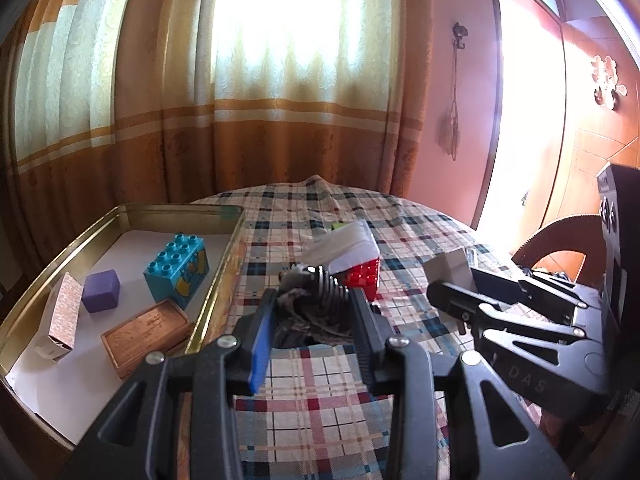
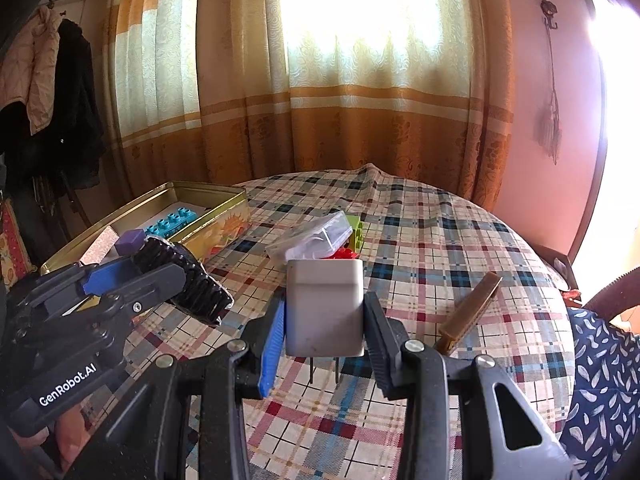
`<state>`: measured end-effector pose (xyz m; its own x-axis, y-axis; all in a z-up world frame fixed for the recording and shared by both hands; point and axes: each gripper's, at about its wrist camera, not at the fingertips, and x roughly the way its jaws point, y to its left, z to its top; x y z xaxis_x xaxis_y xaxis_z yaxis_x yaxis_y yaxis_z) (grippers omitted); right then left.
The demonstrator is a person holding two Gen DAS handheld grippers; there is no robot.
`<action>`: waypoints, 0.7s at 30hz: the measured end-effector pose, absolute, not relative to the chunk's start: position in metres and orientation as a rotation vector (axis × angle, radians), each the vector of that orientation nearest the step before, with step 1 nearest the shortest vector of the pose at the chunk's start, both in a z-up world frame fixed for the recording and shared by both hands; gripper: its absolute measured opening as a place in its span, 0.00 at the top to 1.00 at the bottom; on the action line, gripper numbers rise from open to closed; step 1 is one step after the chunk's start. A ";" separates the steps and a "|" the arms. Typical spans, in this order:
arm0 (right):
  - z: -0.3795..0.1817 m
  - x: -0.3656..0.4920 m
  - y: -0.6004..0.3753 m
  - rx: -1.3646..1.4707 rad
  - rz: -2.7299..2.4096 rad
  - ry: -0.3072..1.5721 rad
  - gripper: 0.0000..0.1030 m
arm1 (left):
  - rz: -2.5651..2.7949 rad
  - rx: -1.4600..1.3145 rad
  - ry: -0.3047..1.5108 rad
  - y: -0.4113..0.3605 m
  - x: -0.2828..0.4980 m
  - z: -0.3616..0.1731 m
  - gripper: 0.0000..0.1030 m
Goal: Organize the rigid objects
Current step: 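Lift black brush with left tool while right tool holds white charger raised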
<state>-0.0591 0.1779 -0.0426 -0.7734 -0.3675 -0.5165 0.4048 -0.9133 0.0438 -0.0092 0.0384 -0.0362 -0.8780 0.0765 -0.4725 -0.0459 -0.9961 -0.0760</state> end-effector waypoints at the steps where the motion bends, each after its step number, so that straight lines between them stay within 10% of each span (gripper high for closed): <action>1: -0.043 -0.059 0.178 0.746 -2.621 0.094 0.61 | 2.984 -0.752 -0.094 0.038 -0.008 -0.036 0.67; 21: -0.048 -0.051 0.173 0.744 -2.619 0.107 0.61 | 2.991 -0.725 -0.108 0.034 -0.003 -0.036 0.67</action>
<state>-0.0505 0.1730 -0.0483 -0.7715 -0.3686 -0.5185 0.4094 -0.9115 0.0386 -0.0030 0.0343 -0.0357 -0.8872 0.0768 -0.4549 -0.0439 -0.9956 -0.0826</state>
